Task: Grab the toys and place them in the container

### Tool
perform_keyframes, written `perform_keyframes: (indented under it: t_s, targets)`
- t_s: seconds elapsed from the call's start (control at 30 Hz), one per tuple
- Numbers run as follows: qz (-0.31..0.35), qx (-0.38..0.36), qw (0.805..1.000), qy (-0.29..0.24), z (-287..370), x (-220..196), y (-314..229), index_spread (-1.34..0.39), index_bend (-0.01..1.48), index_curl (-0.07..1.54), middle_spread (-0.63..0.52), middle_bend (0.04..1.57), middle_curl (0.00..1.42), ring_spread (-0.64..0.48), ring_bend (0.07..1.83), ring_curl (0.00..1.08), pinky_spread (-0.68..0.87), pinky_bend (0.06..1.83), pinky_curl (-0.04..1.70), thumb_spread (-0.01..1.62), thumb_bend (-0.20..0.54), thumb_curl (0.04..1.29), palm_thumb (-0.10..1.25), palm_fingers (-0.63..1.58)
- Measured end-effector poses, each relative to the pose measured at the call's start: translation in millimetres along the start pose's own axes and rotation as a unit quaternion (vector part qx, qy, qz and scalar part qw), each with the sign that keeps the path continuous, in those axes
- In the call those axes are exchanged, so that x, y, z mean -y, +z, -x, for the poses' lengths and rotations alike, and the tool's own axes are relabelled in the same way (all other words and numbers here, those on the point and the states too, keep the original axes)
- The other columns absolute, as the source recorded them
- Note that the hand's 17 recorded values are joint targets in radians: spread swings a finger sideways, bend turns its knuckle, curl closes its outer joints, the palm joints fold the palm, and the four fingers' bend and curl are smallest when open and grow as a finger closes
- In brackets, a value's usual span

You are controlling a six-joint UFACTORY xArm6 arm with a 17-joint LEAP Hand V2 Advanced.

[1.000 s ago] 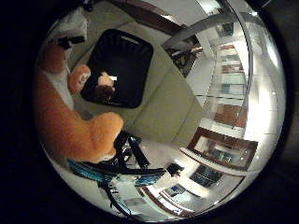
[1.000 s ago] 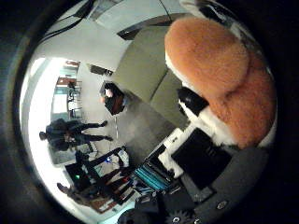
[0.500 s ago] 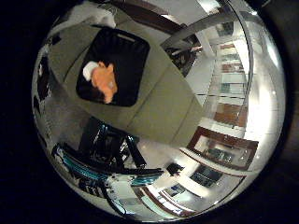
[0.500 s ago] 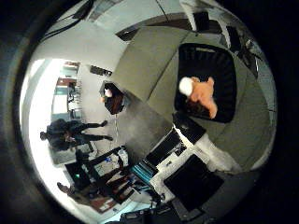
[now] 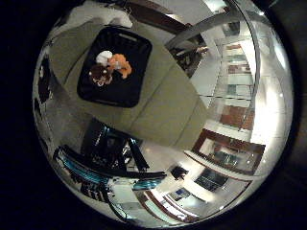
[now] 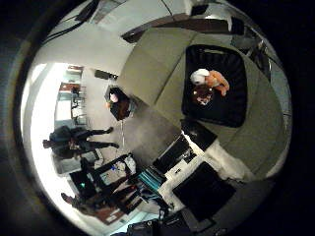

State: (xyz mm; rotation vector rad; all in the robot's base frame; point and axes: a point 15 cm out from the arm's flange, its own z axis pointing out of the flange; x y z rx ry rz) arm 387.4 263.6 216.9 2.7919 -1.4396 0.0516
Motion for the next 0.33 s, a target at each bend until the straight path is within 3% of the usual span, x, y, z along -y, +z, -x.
perform_keyframes:
  t_s: [0.33]
  targets:
    - [0.001,-0.001,1.0,0.004,-3.5,-0.5,0.0,-0.32,0.18,0.38,-0.04,0.41,0.46,0.04,0.65,0.3,0.38,1.02,0.22,1.06,-0.023,0.43,0.72,0.26]
